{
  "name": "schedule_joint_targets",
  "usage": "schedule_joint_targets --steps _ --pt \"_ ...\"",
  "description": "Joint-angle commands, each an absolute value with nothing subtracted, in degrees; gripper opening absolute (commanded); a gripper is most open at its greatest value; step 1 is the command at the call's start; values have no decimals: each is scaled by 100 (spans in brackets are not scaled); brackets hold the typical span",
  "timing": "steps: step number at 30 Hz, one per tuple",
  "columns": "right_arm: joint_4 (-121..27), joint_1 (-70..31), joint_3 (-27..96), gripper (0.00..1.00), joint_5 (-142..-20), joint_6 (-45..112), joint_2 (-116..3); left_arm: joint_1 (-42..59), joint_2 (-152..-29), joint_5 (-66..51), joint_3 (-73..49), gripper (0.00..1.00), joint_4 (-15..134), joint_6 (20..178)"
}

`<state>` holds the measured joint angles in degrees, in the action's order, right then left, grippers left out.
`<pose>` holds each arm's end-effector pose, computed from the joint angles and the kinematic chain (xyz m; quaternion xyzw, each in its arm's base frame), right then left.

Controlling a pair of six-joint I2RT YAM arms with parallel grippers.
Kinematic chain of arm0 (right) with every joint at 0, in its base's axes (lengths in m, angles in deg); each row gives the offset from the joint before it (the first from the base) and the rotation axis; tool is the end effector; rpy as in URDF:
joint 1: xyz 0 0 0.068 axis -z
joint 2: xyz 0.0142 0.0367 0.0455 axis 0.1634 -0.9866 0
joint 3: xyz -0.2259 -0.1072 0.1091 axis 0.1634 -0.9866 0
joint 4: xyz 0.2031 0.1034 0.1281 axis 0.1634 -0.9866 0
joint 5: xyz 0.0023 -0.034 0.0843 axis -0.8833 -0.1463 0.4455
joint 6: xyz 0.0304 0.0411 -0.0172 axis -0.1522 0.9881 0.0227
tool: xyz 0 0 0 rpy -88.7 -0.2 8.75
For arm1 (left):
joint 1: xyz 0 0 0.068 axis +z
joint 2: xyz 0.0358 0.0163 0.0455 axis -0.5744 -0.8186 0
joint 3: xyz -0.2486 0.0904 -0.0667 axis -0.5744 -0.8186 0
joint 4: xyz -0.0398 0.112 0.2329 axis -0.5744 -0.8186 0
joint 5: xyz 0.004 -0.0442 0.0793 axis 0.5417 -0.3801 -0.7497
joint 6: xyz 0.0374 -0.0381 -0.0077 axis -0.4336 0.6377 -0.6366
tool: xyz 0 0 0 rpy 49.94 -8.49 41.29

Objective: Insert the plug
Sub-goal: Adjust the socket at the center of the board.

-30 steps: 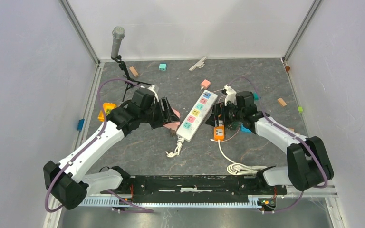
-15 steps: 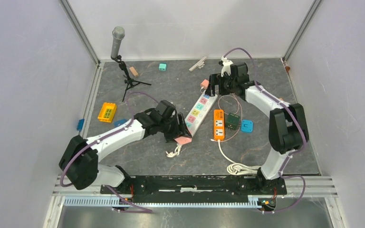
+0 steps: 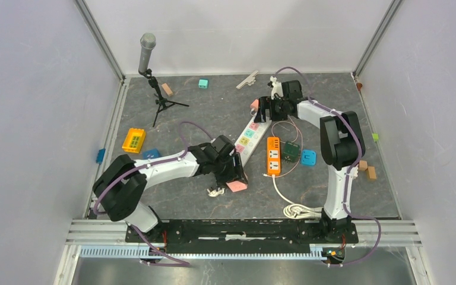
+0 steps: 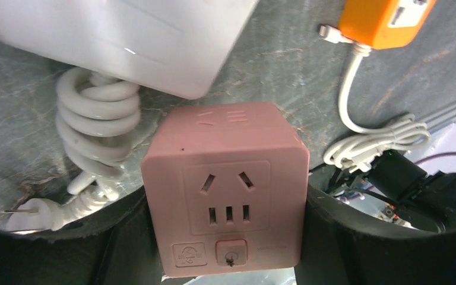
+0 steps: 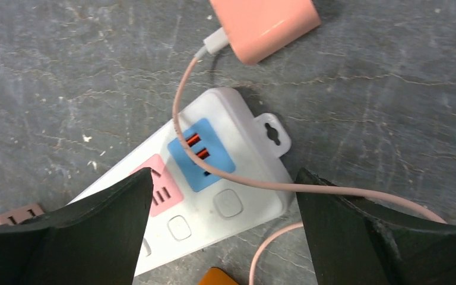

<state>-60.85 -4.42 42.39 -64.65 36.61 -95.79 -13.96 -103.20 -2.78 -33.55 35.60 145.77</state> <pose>0.4361 0.1221 0.1611 -0.1007 0.9185 0.2586 0.2817 0.1896 -0.2304 0.1803 -0.0478 0.9583 -0.2741 0.0654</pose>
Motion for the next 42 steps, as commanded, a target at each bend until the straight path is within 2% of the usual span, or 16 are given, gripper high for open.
schedule_joint_targets --steps 1,5,9,13,24,33,42 --pt "-5677 -466 4029 91 -5811 3593 -9377 -1344 -10261 -683 -3513 2 3577 14797" --pt "-5180 -460 3307 86 -5485 3708 -8963 -1116 -10033 -951 -3701 2 3256 14707" --pt "-4730 -476 2669 76 -5033 3891 -8643 -728 -9678 -1165 -3907 2 2970 14492" --pt "-4312 -550 2029 72 -4757 4045 -8277 -244 -9350 -1208 -4053 2 2718 14169" --pt "-3881 -1437 815 74 -4817 4308 -7239 166 -8710 -1560 -3501 2 1803 13176" --pt "-4402 -1450 1405 85 -5452 3963 -7229 166 -8006 -1040 -2571 2 1670 12785" --pt "-4564 -1456 2685 85 -5307 3897 -8319 192 -7898 424 -1855 2 2283 13069"
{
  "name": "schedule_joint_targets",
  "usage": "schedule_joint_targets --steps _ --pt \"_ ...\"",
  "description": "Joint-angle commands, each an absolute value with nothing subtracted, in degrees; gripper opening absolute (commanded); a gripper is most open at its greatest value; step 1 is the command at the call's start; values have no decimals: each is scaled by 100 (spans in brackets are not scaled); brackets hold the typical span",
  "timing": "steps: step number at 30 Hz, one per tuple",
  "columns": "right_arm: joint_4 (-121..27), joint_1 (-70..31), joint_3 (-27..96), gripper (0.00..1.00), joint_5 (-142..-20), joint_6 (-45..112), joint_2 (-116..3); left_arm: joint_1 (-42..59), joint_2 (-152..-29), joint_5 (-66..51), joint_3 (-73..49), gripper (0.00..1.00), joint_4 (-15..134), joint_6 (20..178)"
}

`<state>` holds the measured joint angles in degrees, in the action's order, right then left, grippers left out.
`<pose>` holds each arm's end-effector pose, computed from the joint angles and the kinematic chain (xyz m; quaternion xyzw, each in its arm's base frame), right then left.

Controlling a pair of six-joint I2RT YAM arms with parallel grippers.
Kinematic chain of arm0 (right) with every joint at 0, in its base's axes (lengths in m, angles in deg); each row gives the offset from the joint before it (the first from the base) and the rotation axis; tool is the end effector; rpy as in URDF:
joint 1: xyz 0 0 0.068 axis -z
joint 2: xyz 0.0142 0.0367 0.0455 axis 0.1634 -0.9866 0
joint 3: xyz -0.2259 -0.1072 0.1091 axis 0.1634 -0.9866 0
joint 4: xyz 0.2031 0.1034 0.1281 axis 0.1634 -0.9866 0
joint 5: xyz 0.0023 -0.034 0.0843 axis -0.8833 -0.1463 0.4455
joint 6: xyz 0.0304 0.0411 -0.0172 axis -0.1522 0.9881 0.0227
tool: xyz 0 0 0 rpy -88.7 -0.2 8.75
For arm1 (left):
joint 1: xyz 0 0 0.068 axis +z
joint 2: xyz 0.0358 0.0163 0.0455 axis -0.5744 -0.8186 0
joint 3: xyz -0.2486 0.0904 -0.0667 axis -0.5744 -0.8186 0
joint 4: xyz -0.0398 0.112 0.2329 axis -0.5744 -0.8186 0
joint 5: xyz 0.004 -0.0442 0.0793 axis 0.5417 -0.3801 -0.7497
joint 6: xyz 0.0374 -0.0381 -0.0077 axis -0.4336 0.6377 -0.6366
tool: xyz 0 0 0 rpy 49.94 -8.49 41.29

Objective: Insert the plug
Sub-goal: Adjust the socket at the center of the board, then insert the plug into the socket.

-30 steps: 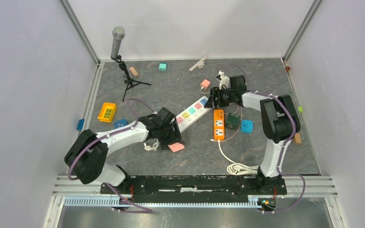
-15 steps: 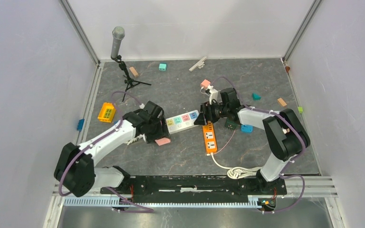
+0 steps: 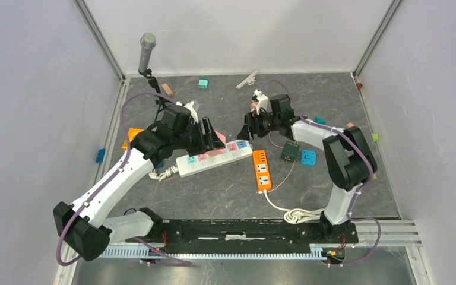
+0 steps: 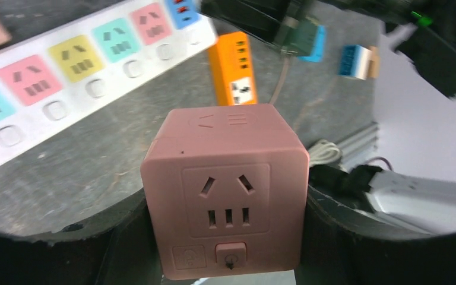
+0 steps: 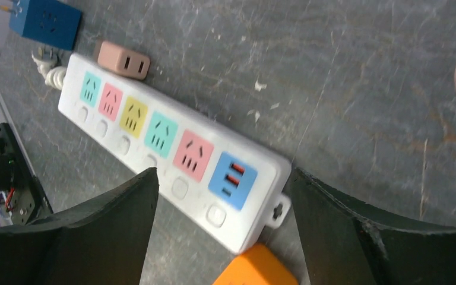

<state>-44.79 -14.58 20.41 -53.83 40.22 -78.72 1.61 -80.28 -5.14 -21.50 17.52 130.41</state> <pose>0.3415 0.1740 0.1872 -0.2051 0.8483 0.3864 0.2982 0.1956 -0.1371 0.3272 -0.0382 0.9124 -0.3135 0.2603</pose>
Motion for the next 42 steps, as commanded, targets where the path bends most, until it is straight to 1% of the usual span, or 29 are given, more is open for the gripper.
schedule_joint_targets --steps 1,5,8,12,15,22,27,34,37,42 --pt "-4598 -1459 2857 84 -5267 3903 -8441 199 -7874 567 -1853 2 2387 13140" --pt "-4668 -1495 3282 82 -5009 3896 -8907 210 -7694 797 -1905 2 2739 13340" --pt "-4906 -1574 3254 80 -4854 3824 -8975 226 -7574 795 -1925 2 2810 13404" --pt "-4829 -1651 2737 78 -4668 3810 -8763 245 -7494 798 -1926 2 2883 13442" --pt "-4477 -1684 2141 76 -4444 3992 -8477 254 -7514 816 -1907 2 2892 13443" --pt "-4168 -1782 1352 75 -4129 4231 -7899 263 -7583 851 -1924 2 2892 13401" --pt "-4319 -1776 1389 78 -4366 4192 -7523 261 -7607 924 -1975 2 2914 13331" --pt "-4853 -1670 1333 85 -5378 3958 -6665 263 -7547 1098 -2351 2 3271 13350" --pt "-4877 -1470 948 88 -5715 3966 -6198 255 -7597 922 -2517 2 3249 13395" --pt "-4366 -973 -201 95 -5832 4234 -5299 147 -8036 746 -2567 2 2860 13404"
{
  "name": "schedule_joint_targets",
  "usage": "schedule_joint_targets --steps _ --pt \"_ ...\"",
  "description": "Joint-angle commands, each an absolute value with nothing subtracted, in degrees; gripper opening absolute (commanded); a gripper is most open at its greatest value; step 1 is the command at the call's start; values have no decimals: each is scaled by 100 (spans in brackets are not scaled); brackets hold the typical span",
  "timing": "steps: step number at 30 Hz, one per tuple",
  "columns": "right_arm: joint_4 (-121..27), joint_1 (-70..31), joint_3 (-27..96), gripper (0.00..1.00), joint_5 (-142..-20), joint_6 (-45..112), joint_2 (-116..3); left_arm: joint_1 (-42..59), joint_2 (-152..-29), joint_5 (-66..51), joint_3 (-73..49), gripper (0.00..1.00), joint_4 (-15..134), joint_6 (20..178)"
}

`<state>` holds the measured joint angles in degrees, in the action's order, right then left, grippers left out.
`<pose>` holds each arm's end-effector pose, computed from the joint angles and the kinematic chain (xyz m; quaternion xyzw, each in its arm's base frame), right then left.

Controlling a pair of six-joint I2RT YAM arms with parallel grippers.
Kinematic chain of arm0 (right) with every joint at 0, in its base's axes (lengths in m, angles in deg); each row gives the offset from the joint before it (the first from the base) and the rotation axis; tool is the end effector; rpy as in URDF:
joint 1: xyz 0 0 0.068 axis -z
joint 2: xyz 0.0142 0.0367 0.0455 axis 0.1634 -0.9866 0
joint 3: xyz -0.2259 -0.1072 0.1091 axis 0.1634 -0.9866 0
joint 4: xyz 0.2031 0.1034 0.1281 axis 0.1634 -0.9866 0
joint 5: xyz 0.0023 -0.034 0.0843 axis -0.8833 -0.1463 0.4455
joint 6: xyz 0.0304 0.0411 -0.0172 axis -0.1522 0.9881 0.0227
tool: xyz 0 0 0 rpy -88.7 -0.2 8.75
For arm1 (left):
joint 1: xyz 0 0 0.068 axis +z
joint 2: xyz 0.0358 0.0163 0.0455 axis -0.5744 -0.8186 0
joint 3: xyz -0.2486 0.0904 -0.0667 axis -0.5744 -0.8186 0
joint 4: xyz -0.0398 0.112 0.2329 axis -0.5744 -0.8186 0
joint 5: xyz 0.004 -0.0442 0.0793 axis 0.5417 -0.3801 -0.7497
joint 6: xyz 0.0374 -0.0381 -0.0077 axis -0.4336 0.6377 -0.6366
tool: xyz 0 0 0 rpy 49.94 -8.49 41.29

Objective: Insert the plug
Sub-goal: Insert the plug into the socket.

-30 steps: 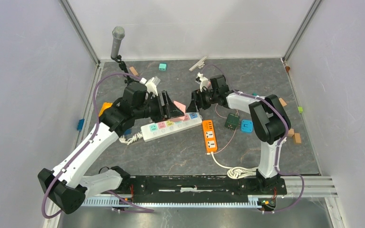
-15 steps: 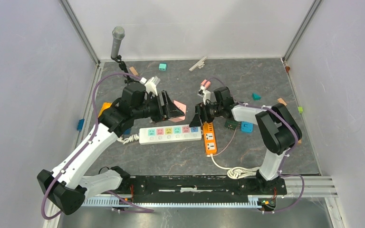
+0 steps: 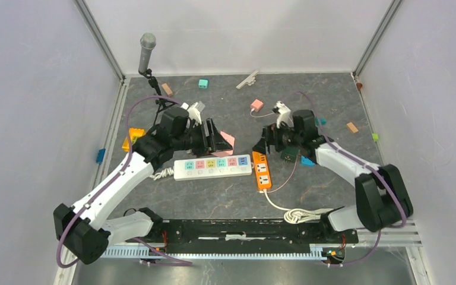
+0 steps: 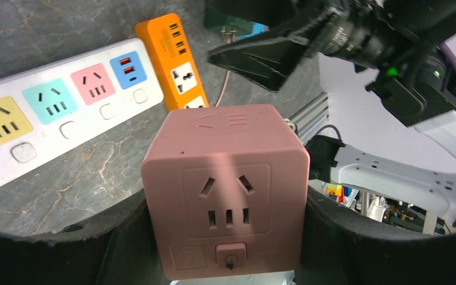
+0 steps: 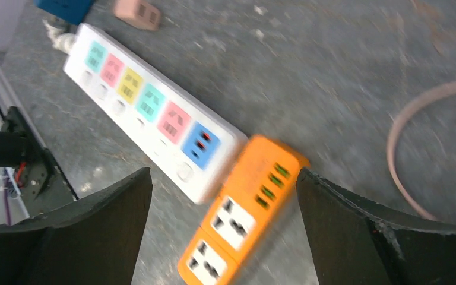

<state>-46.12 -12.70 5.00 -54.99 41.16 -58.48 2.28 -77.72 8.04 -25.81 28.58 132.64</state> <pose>0.2737 0.1323 0.2160 -0.1872 0.8427 0.3806 0.3315 0.1926 -0.1411 0.3298 0.0045 0.8674 -0.4329 0.2454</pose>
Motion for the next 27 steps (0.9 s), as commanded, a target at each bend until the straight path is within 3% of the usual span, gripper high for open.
schedule_joint_targets --steps 1,15,27 --pt "-4385 -897 -378 97 -5931 4223 -5137 121 -8151 729 -2567 2 2814 13371" --pt "-4987 -651 -1509 98 -7430 4443 -3584 -623 -9737 -997 -1986 2 1876 12734" --pt "-5126 -624 -1516 98 -7569 4511 -3445 -974 -10462 -2288 -1199 2 1566 12694"
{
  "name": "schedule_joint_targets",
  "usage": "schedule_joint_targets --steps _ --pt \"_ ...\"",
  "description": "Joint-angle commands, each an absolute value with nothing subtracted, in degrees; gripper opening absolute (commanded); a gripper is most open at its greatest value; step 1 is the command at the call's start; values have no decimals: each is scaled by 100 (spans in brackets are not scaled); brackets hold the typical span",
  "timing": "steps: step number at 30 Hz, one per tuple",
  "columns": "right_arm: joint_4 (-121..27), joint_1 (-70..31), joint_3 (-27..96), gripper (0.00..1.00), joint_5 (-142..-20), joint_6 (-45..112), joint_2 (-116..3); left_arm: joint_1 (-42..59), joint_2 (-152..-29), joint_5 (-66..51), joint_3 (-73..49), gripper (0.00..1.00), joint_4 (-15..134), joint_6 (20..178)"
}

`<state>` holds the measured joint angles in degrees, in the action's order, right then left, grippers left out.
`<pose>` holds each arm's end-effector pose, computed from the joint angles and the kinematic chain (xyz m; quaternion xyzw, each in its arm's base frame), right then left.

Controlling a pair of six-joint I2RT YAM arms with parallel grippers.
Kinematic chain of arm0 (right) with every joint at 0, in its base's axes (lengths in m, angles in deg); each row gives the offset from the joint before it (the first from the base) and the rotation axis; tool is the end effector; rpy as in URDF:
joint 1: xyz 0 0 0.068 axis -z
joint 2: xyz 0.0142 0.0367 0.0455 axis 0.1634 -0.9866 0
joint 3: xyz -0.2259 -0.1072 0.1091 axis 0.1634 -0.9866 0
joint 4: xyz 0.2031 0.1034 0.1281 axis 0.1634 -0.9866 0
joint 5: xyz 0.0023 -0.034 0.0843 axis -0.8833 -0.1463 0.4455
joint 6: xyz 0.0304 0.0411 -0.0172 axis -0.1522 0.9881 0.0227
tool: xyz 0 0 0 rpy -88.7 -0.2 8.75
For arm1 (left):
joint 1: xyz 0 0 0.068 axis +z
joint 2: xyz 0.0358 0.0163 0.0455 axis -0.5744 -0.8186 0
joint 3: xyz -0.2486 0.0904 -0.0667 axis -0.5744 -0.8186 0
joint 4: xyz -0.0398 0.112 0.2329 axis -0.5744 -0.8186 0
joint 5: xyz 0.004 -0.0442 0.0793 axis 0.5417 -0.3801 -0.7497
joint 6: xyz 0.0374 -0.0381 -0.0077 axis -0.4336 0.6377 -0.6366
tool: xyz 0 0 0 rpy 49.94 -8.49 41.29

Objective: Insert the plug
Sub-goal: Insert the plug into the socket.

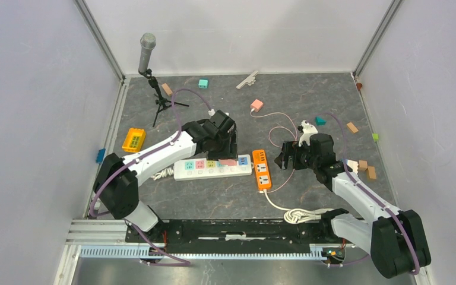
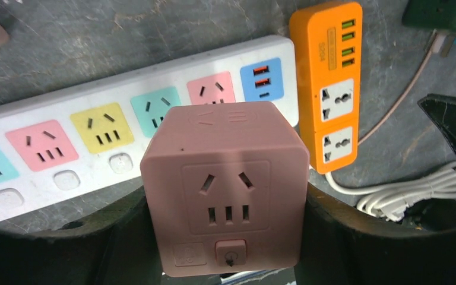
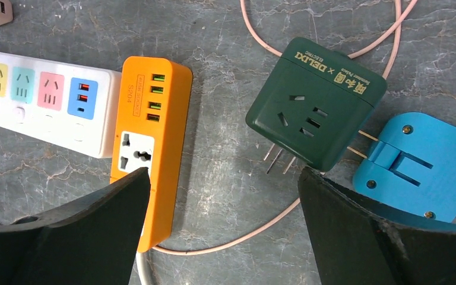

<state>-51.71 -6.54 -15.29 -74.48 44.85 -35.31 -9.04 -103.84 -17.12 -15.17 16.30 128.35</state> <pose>0.1981 0.0655 0.1869 -0.0354 0.8958 0.2315 0.3778 0.2301 -0.2218 0.2532 0.0246 0.9684 -0.1596 0.1902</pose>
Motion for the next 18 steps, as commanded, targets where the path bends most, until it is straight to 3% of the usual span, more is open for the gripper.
schedule_joint_targets --steps 1,18 --pt "-5133 -623 -1503 98 -7572 4496 -3439 -991 -10487 -2354 -1181 2 1548 12708" --pt "-5202 -616 -1410 98 -7485 4297 -3467 -1212 -11154 -2503 -851 2 1548 12719"
